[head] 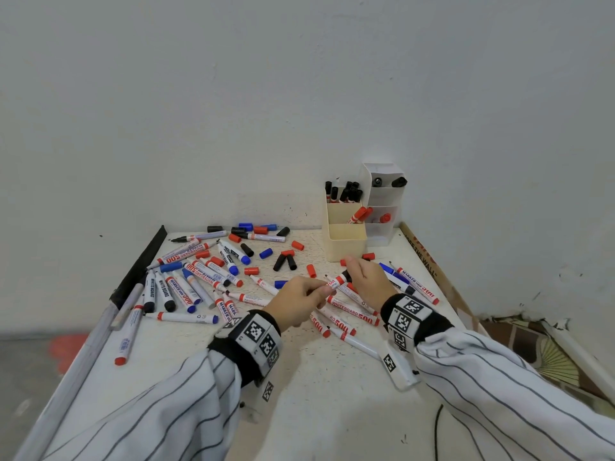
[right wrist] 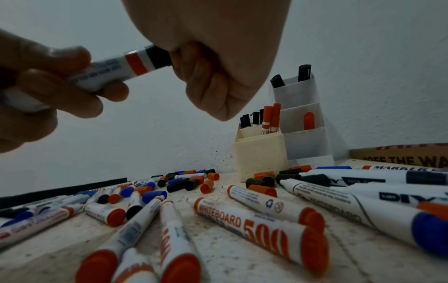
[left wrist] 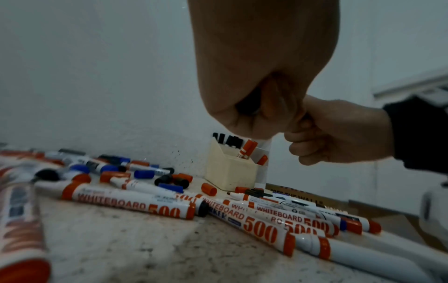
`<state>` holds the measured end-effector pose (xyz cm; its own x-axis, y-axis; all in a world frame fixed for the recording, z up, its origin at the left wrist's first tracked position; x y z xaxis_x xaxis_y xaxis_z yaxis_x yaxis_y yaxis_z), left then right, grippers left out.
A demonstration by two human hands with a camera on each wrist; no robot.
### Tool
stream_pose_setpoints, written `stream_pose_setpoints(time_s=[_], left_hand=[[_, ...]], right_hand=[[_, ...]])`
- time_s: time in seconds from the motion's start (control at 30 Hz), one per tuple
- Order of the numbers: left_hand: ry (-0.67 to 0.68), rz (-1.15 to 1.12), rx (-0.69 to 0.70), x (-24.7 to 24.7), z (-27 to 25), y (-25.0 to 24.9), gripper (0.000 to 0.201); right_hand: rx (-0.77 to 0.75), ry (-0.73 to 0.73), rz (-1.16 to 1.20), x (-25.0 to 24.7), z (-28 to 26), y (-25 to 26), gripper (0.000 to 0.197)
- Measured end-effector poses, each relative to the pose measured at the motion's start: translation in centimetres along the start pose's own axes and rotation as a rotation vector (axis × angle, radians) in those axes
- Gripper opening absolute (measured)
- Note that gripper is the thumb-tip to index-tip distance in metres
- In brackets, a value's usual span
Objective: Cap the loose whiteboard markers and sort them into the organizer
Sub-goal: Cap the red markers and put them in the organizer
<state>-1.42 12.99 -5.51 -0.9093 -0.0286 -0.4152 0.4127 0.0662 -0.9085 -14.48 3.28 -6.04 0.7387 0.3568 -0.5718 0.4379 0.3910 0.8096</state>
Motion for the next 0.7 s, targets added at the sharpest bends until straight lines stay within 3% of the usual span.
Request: stream_pose_setpoints(time_s=[0.07,0.17,0.27,0.37,0.5,0.6,0.7], left_hand=[[0.039,-0.173,-0.054,0.2,0.0,0.1,0.021],[0.031,-0.19,-0.017,0.9,0.2,0.0,0.019],[0.047,-0.025,0.011,1.8,1.0,0.2,0.02],[0.063,0.267,-0.028,2.9,1.9,1.0,0.037],[0.122,0.638,0.009,4.0,2.5,2.0,0.029],[0.185,0.784,0.059,4.5,2.7,2.5,0.019],[0.213,0.919,0.075,4.7,3.0,2.8,0.022]], right_hand=[[-0.038,0.027,-0.009,-0.4,-0.3,0.0,0.04],[-0.083,0.084,-0.076,-1.6,0.0,0.2,0.042],[-0.094,0.121,-0.177,-3.2,0.7,0.5,0.039],[-0.059,0.077,-0.274,-5.3,1.6,0.1,0.035],[0.033,-0.094,-0.253,-8.3,2.4,-1.4,0.039],[0.049,-0.185,-0.183,-9.6,2.3,-2.1,0.035],[0.043,-0.208,-0.155,-10.1,2.0,-2.6,0.031]])
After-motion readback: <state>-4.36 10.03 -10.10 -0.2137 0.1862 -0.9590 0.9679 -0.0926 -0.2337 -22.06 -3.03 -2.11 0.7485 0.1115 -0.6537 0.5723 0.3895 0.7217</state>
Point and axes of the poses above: each hand's wrist, its own z-axis towards the middle knuckle, its own x-axis out of the palm, y = z × x, the point moved 1 cm from there along z, towards the middle knuckle, and after that the axes turned 4 degrees about x, right-handed, at the moved point
